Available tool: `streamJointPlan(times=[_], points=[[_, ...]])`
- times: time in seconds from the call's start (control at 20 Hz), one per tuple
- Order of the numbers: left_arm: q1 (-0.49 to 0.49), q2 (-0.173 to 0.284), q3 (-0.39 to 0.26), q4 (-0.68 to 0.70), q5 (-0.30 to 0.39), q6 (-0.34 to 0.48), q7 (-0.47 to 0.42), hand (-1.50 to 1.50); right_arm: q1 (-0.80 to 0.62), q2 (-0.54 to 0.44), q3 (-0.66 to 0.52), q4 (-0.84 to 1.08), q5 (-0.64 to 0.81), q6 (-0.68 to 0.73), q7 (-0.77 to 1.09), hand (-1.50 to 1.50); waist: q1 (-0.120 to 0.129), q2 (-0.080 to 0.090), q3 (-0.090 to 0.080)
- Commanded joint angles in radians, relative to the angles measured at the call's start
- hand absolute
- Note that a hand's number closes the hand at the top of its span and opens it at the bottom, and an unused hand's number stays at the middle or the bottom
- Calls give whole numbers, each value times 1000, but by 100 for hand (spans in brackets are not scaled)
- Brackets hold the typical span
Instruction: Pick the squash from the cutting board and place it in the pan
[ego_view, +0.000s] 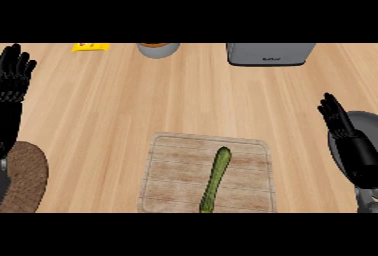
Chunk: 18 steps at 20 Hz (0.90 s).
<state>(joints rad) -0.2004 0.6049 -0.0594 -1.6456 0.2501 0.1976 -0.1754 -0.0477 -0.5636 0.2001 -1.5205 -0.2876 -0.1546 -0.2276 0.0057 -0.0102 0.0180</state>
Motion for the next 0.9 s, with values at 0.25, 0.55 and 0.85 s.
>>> streamJointPlan(times=[0.25, 0.55, 0.85], points=[[86, -243, -198, 44, -10, 47, 37, 0, -80, 227, 134, -173, -87, 88, -91, 150, -12, 14, -19], [105, -335, -257, 80, -17, 50, 55, 0, 351, 195, 175, -265, 131, -140, -194, -150, -30, 8, -18], [199, -350, -301, 2, -62, 57, 54, 0, 353, 41, 148, -378, 307, -174, -46, -150, -8, 8, -19]])
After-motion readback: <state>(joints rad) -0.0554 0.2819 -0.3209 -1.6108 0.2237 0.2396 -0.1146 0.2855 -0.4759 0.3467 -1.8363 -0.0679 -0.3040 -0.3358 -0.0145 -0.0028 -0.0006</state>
